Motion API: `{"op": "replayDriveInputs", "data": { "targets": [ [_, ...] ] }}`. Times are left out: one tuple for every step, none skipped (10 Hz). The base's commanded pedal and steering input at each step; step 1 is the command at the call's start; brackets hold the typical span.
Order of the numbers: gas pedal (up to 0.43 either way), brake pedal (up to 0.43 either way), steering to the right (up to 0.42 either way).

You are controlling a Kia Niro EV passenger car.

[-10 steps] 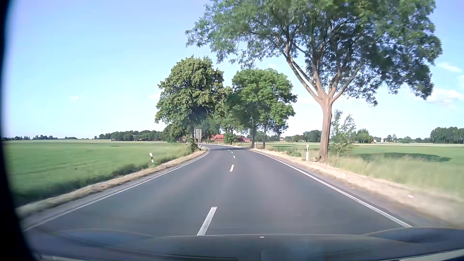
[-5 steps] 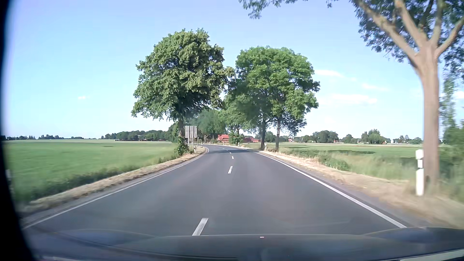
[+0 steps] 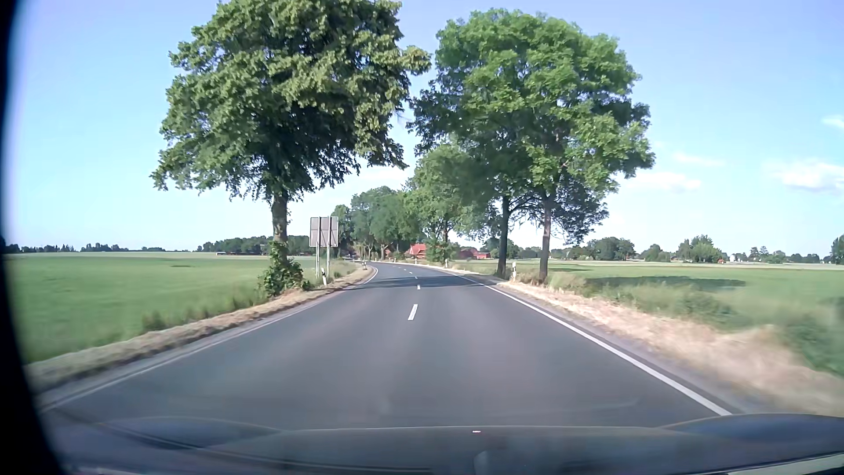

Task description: Follow the waypoints while adhering to traffic rules and regulations

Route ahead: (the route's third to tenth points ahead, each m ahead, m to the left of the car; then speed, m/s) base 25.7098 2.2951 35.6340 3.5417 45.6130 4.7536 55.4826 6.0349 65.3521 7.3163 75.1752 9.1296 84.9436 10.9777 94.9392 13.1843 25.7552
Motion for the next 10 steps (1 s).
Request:
{"op": "replayDriveInputs", "data": {
  "targets": [
    [0.358, 0.006, -0.014],
    [0.358, 0.006, -0.014],
    [0.358, 0.006, -0.015],
    [0.378, 0.006, -0.015],
    [0.39, 0.006, -0.015],
    [0.39, 0.006, -0.015],
    [0.39, 0.006, -0.015],
    [0.398, 0.006, -0.015],
    [0.409, 0.006, -0.015],
    [0.421, 0.006, -0.015]
  ]
}}
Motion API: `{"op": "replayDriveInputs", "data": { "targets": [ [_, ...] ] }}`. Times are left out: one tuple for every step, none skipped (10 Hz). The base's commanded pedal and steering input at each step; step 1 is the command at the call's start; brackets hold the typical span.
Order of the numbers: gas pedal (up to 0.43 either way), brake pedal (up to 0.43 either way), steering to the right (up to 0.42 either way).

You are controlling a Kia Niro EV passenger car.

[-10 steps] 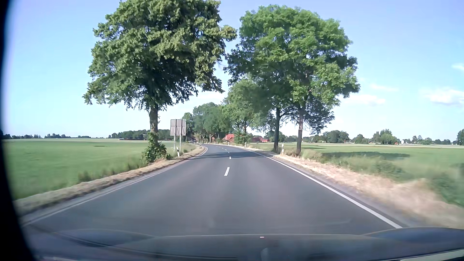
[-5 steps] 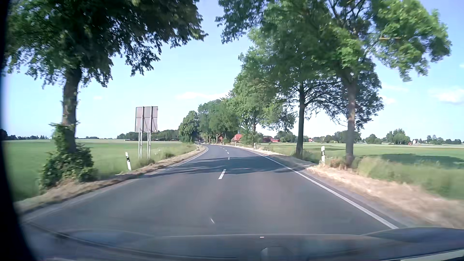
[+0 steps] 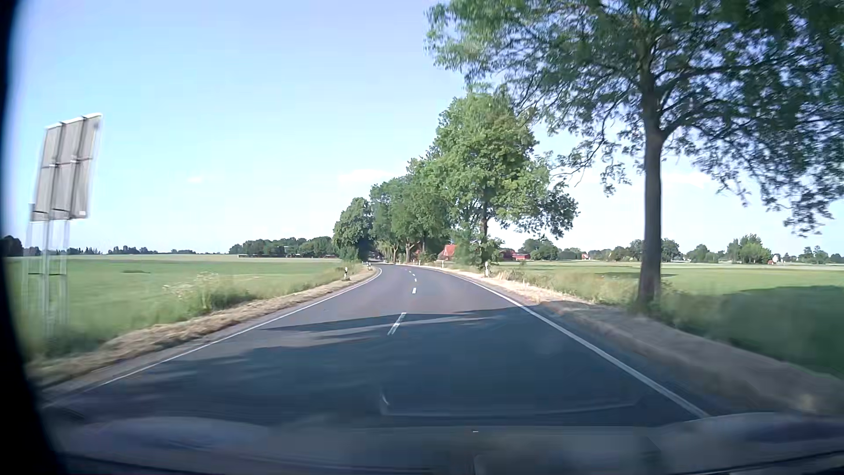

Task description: Follow the waypoints while adhering to traffic rules and regulations

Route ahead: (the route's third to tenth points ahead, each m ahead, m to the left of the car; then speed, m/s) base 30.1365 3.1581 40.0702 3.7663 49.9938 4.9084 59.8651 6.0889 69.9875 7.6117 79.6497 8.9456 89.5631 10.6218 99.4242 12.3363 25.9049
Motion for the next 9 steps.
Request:
{"op": "replayDriveInputs", "data": {
  "targets": [
    [0.441, 0.006, -0.015],
    [0.469, 0.006, -0.015],
    [0.5, 0.006, -0.015],
    [0.52, 0.006, -0.015],
    [0.531, 0.006, -0.015],
    [0.531, 0.006, -0.015],
    [0.531, 0.006, -0.014],
    [0.531, 0.006, -0.012],
    [0.531, 0.006, -0.011]
  ]
}}
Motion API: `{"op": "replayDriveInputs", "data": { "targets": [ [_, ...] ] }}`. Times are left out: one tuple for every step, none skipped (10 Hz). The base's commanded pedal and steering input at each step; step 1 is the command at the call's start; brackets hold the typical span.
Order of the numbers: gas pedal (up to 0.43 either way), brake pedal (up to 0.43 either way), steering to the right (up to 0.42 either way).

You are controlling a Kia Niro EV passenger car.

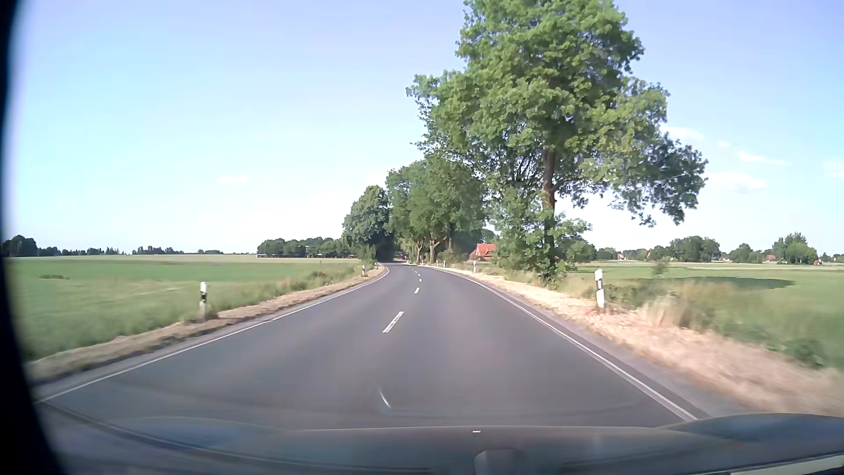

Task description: Follow the waypoints while adhering to traffic rules and regulations

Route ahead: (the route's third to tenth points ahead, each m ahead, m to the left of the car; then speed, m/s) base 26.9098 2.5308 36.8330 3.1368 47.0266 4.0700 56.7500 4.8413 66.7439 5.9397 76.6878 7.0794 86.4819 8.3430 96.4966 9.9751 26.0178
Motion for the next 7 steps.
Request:
{"op": "replayDriveInputs", "data": {
  "targets": [
    [0.531, 0.006, -0.011],
    [0.531, 0.006, -0.011],
    [0.531, 0.006, -0.011],
    [0.531, 0.006, -0.01],
    [0.531, 0.006, -0.01],
    [0.531, 0.006, -0.01],
    [0.531, 0.006, -0.01]
  ]
}}
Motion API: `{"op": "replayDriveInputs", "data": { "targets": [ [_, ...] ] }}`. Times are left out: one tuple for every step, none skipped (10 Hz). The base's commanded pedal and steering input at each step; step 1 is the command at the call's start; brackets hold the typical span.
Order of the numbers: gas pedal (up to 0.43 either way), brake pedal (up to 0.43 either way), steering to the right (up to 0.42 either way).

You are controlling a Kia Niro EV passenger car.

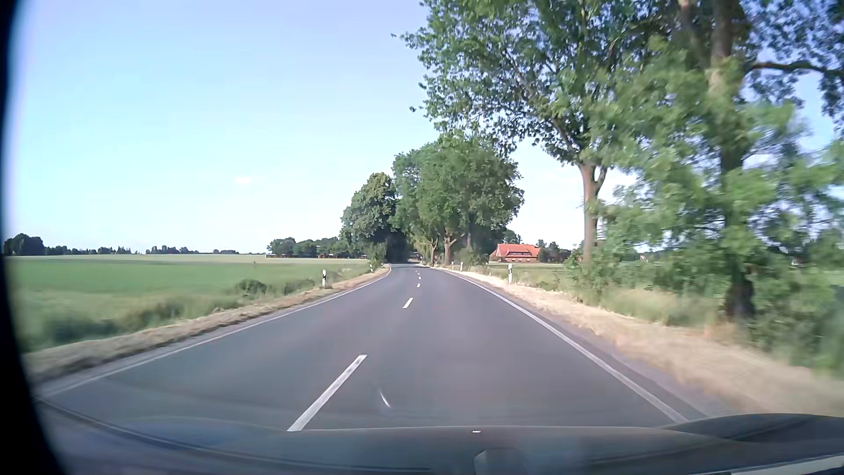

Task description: Follow the waypoints while adhering to traffic rules and regulations

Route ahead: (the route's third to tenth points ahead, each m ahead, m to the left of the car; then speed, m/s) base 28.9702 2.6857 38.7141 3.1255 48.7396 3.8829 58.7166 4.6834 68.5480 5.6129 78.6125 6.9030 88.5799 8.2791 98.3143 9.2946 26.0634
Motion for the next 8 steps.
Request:
{"op": "replayDriveInputs", "data": {
  "targets": [
    [0.531, 0.006, -0.01],
    [0.531, 0.006, -0.01],
    [0.531, 0.006, -0.01],
    [0.531, 0.006, -0.01],
    [0.531, 0.012, -0.01],
    [0.531, 0.006, -0.01],
    [0.531, 0.006, -0.01],
    [0.531, 0.006, -0.01]
  ]
}}
